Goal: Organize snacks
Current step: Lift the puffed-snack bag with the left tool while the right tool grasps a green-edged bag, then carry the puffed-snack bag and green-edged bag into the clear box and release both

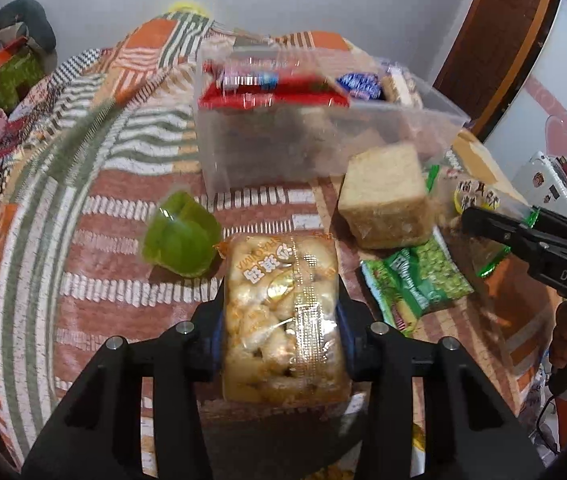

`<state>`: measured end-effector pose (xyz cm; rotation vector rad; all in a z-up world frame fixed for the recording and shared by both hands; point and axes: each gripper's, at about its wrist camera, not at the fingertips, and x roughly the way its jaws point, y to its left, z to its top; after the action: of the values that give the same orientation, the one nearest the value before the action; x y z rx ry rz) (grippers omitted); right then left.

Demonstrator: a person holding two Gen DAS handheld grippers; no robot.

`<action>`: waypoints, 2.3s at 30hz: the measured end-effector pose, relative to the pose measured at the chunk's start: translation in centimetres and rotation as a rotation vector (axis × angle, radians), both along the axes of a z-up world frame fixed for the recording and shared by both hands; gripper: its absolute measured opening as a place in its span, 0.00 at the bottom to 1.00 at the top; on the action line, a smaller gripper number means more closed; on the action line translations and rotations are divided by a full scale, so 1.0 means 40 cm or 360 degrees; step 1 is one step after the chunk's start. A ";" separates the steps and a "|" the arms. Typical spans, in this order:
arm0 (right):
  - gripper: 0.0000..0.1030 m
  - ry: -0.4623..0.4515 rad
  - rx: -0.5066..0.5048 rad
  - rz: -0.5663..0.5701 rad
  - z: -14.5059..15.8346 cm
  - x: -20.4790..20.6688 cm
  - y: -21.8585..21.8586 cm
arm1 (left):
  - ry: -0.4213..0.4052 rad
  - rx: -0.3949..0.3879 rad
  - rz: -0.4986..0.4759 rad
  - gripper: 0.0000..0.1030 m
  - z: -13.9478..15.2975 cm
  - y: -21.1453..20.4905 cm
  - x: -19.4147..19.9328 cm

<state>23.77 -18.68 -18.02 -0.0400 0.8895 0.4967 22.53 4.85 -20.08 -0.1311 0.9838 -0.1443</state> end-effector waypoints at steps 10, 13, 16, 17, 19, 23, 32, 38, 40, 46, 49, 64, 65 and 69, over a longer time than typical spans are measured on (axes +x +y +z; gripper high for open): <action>0.37 -0.0128 0.0067 -0.0096 0.079 -0.013 -0.049 | -0.0155 -0.0006 0.0036 0.43 0.110 0.019 0.022; 0.37 -0.0179 0.0082 -0.0101 0.105 -0.004 -0.045 | -0.0196 -0.0016 0.0055 0.43 0.141 0.028 0.046; 0.37 -0.0227 0.0096 -0.0101 0.127 0.009 -0.035 | -0.0245 -0.0034 0.0070 0.43 0.172 0.037 0.074; 0.37 -0.0240 0.0102 -0.0103 0.132 0.014 -0.031 | -0.0258 -0.0037 0.0075 0.43 0.180 0.038 0.081; 0.37 -0.0265 0.0113 -0.0103 0.142 0.030 -0.025 | -0.0284 -0.0063 0.0070 0.43 0.197 0.042 0.106; 0.37 -0.0294 0.0119 -0.0101 0.152 0.060 -0.008 | -0.0280 -0.0057 0.0055 0.43 0.202 0.038 0.162; 0.37 -0.0299 0.0132 -0.0110 0.147 0.139 0.035 | -0.0183 0.0030 0.0054 0.43 0.125 0.030 0.286; 0.37 -0.0289 0.0083 -0.0084 0.132 0.188 0.064 | -0.0160 0.0024 0.0051 0.43 0.095 0.026 0.328; 0.37 -0.0281 0.0066 -0.0079 0.123 0.204 0.079 | -0.0164 0.0033 0.0054 0.43 0.095 0.023 0.340; 0.37 -0.0277 0.0043 -0.0079 0.111 0.234 0.107 | -0.0150 0.0052 0.0078 0.43 0.078 0.027 0.384; 0.37 -0.0275 0.0016 -0.0077 0.100 0.242 0.118 | -0.0145 0.0049 0.0078 0.43 0.074 0.028 0.398; 0.47 -0.0160 -0.0069 -0.0028 0.068 0.240 0.108 | -0.0105 0.0076 -0.0013 0.48 0.074 0.018 0.347; 0.49 -0.0167 -0.0076 -0.0028 0.070 0.236 0.105 | -0.0115 0.0084 -0.0019 0.50 0.080 0.016 0.339; 0.56 -0.0209 -0.0080 -0.0034 0.093 0.205 0.089 | -0.0167 0.0100 -0.0037 0.52 0.113 0.019 0.293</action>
<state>31.97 -15.11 -14.30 -0.1077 0.7727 0.4466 34.26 5.62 -15.54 -0.0541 0.8844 -0.1399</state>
